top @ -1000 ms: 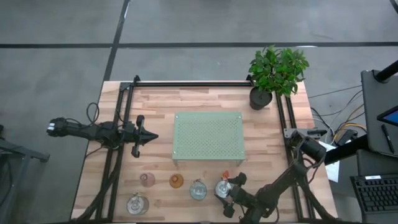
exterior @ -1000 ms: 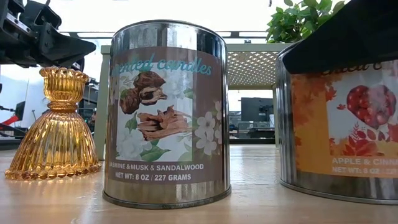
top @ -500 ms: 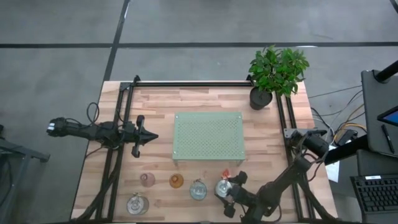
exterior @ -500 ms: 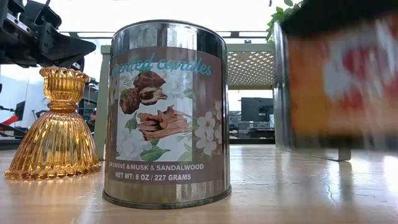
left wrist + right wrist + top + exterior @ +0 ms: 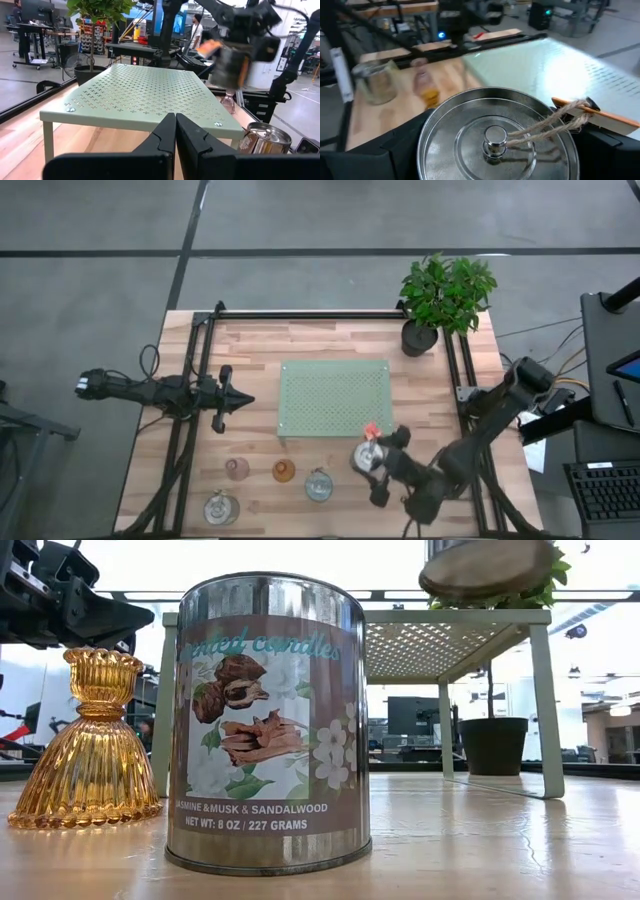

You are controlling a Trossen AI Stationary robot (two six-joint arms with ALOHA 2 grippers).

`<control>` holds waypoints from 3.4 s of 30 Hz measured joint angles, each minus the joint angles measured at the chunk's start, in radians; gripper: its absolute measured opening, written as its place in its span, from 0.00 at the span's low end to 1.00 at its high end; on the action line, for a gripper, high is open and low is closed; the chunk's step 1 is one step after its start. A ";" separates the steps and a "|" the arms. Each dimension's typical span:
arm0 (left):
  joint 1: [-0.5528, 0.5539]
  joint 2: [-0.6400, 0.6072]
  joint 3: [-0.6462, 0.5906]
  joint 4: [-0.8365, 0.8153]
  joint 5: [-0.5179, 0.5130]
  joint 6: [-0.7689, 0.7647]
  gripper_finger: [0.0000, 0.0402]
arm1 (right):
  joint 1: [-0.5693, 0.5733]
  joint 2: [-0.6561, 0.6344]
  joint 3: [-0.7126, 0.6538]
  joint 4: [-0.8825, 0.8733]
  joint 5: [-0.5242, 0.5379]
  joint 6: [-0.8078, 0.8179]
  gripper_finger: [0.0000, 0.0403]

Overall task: Pick & Place candle stick holders
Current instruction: Put the orange scented candle on the shelf, then put the brown scented candle on the shelf

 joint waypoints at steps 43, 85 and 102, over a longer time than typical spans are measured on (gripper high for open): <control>-0.001 0.001 0.000 -0.009 0.000 0.000 0.03 | -0.624 -0.367 -0.338 0.139 -0.102 -0.208 0.89; 0.000 0.001 0.000 -0.009 0.000 0.000 0.03 | -0.653 -0.366 -0.300 0.189 -0.185 -0.288 0.91; -0.001 0.001 0.000 -0.009 0.000 0.000 0.03 | -0.633 -0.367 -0.149 0.188 -0.206 -0.486 0.91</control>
